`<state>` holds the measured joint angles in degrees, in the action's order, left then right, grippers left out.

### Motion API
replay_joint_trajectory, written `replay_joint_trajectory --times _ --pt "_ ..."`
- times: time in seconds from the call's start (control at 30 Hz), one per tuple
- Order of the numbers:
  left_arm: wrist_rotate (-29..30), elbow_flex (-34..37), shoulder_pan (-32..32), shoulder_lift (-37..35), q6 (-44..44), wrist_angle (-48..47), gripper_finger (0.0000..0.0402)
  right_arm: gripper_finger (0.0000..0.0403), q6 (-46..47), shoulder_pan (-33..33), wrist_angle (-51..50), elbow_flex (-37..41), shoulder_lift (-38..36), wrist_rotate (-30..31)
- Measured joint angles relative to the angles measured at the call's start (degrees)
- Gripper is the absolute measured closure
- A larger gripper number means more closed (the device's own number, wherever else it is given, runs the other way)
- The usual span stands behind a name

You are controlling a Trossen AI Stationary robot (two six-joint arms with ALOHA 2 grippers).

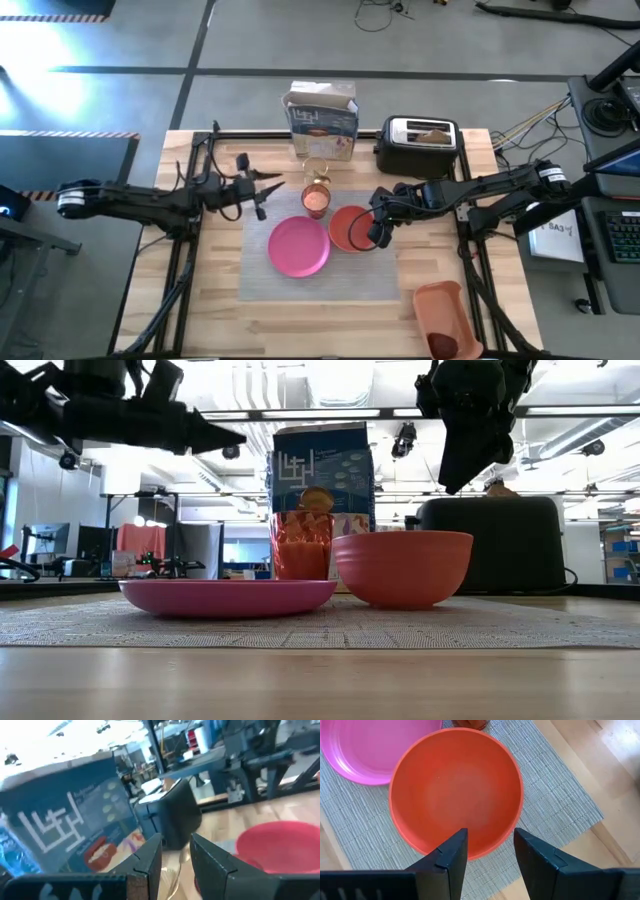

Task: Arrange a breakfast setting
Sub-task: Pour the cereals from the cereal box into the orange bowl on the table mat

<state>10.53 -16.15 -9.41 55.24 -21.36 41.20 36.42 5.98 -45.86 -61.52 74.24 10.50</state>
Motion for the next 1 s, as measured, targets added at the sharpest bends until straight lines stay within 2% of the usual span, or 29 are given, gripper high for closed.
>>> replay_joint_trajectory --times 0.2,0.4,0.63,0.73,0.87,1.0 --pt "0.65 0.12 0.00 2.61 6.41 -1.22 0.0316 0.0252 -1.85 -0.37 1.51 0.00 0.01 0.08" --pt "0.98 0.12 -0.03 4.64 5.81 -1.09 0.0316 0.0252 -2.78 -0.74 9.52 0.03 0.96 0.50" --pt "1.86 0.12 -0.11 4.25 1.42 -0.05 0.0316 0.0252 -9.86 -1.52 21.90 0.10 2.68 10.51" --pt "4.16 0.12 -0.28 3.75 4.89 0.16 0.0316 0.0252 -9.54 -2.00 21.74 0.11 2.83 10.51" --pt "3.94 0.12 -0.10 3.60 7.56 0.38 0.0316 0.0252 -8.28 -4.16 18.96 0.11 2.46 10.50" --pt "3.95 -0.99 -0.07 3.78 2.12 2.48 0.0316 0.0243 -8.76 -6.93 13.35 0.11 1.42 10.62"
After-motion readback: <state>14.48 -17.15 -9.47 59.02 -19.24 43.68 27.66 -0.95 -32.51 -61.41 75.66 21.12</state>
